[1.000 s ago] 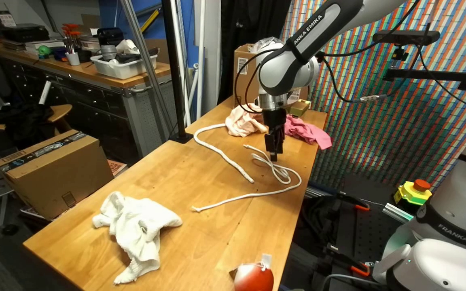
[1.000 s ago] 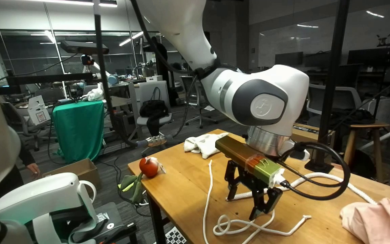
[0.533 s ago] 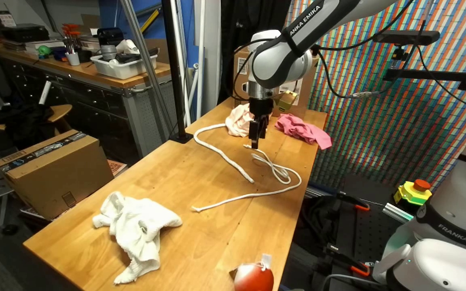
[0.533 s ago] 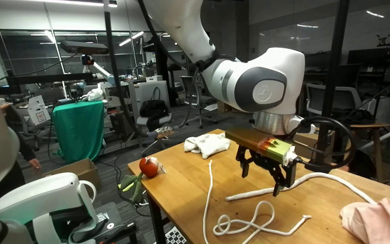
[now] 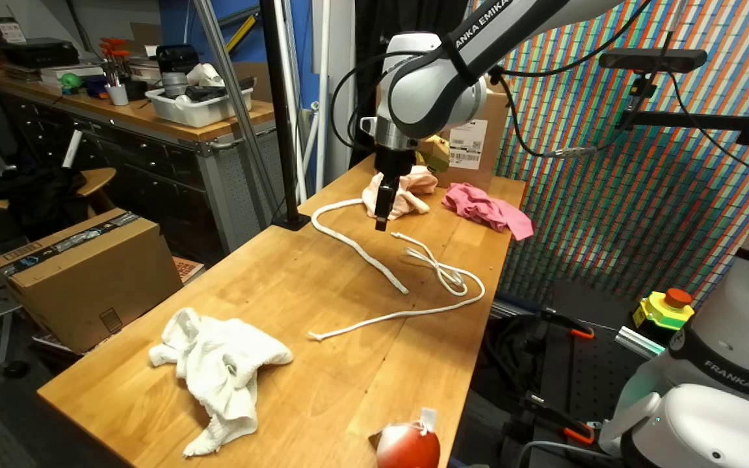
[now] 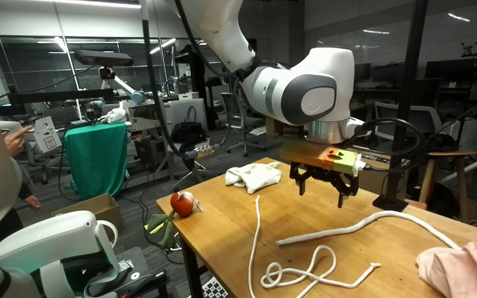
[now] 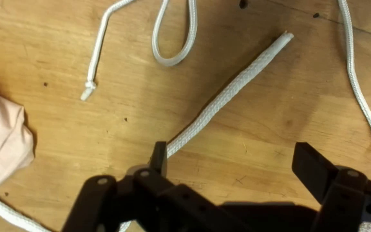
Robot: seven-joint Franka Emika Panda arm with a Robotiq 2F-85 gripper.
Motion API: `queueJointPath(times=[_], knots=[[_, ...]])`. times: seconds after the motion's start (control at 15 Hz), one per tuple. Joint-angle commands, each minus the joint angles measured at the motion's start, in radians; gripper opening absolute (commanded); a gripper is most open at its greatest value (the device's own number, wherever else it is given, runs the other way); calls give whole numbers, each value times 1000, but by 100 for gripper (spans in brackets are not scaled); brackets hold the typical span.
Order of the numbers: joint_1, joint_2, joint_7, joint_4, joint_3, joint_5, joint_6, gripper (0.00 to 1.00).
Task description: Separate the things on the table
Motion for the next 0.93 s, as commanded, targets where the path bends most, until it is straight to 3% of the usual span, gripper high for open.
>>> queueJointPath(times=[0.0, 0.4, 0.87], knots=[[-3, 47, -107, 79, 12, -15, 11, 100], [2, 165, -207, 213, 20, -41, 17, 100], [40, 366, -64, 429, 3, -127, -3, 100]])
